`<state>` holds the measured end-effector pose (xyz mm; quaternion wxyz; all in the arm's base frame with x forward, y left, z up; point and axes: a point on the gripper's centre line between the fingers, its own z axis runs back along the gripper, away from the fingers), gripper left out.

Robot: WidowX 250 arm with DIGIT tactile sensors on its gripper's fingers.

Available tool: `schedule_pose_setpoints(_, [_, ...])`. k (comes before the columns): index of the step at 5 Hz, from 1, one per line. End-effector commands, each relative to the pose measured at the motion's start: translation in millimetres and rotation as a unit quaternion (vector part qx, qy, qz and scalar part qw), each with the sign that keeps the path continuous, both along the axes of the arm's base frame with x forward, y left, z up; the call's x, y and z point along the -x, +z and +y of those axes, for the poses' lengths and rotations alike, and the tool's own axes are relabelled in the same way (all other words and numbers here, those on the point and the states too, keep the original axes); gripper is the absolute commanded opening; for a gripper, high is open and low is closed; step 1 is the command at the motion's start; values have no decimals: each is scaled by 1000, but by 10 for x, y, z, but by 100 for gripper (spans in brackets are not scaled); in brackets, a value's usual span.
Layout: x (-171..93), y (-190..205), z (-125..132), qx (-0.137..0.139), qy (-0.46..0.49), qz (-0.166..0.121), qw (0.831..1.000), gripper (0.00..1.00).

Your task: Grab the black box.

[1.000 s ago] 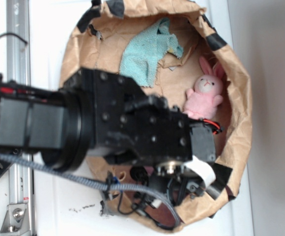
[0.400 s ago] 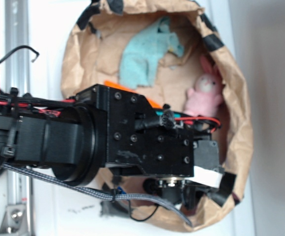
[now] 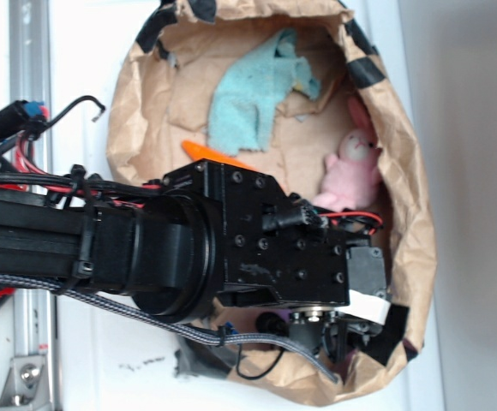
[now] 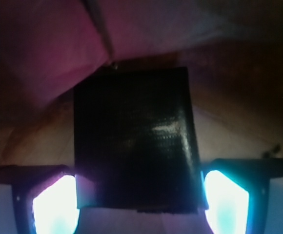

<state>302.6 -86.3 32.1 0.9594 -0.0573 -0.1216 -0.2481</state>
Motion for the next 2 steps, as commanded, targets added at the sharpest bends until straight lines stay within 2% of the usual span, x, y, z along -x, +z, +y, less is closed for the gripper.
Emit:
schedule_pose_setpoints(1, [-399,133,136,19,4,-65,998,100])
schedule_pose_setpoints(2, [-351,124,85,57,-15,-79,995,0])
